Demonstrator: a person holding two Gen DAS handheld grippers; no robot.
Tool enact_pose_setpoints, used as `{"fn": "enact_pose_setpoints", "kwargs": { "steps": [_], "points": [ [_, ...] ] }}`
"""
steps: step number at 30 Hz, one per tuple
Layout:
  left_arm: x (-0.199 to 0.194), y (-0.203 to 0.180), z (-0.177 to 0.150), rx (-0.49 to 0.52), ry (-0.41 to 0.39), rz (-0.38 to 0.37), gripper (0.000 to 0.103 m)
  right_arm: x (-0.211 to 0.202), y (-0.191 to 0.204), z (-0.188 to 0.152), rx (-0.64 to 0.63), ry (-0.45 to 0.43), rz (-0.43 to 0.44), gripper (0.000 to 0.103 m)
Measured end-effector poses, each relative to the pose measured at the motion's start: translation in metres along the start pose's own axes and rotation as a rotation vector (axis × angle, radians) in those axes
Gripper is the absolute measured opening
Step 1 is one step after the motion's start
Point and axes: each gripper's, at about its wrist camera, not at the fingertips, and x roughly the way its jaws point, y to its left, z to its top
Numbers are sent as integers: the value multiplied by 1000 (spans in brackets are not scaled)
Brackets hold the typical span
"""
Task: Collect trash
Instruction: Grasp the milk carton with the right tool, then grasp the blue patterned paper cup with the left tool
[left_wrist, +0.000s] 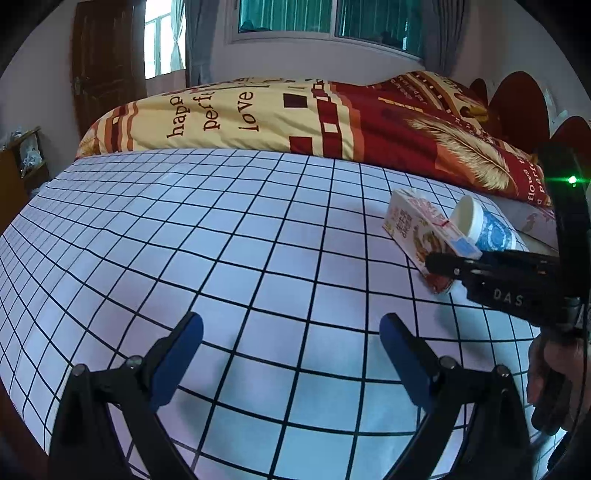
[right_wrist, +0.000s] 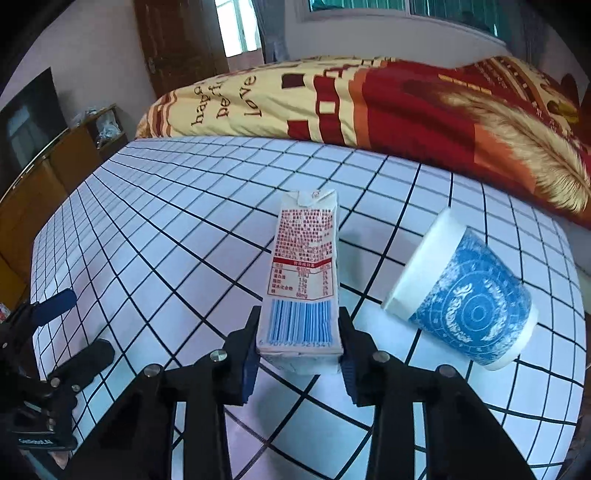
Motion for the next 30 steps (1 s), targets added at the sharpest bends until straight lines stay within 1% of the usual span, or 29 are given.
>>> {"fn": "enact_pose_setpoints", "kwargs": {
  "steps": [2, 5, 10, 12, 14, 17, 20, 23, 27, 30],
  "points": [
    [-1, -3, 0, 2, -4, -8, 97, -13, 4, -1, -9, -33, 5, 38],
    [-2, -9, 1, 3, -3, -36, 97, -28, 6, 0, -23, -56, 1, 38],
    [-9, -32, 2, 65, -30, -87, 97, -72, -1, 0, -19, -162, -29, 38],
    [-9, -42, 3, 83, -33, -113, 96, -91, -7, 0, -17, -206, -55, 38],
    [-6, -57, 7, 112, -36, -140, 94, -105, -20, 0, 4, -242, -109, 38],
    [-4, -77, 12, 151, -46, -165, 92, -117, -50, -2, 75, -267, -192, 38],
    [3, -96, 20, 190, -49, -194, 89, -121, -78, -6, 126, -264, -264, 38],
    [15, -112, 32, 225, -56, -223, 89, -117, -103, -8, 159, -238, -299, 38],
    [38, -132, 49, 253, -40, -247, 81, -106, -123, -14, 174, -188, -313, 38],
    [51, -145, 59, 288, -31, -250, 81, -99, -132, -23, 185, -159, -323, 38]
  ]
}}
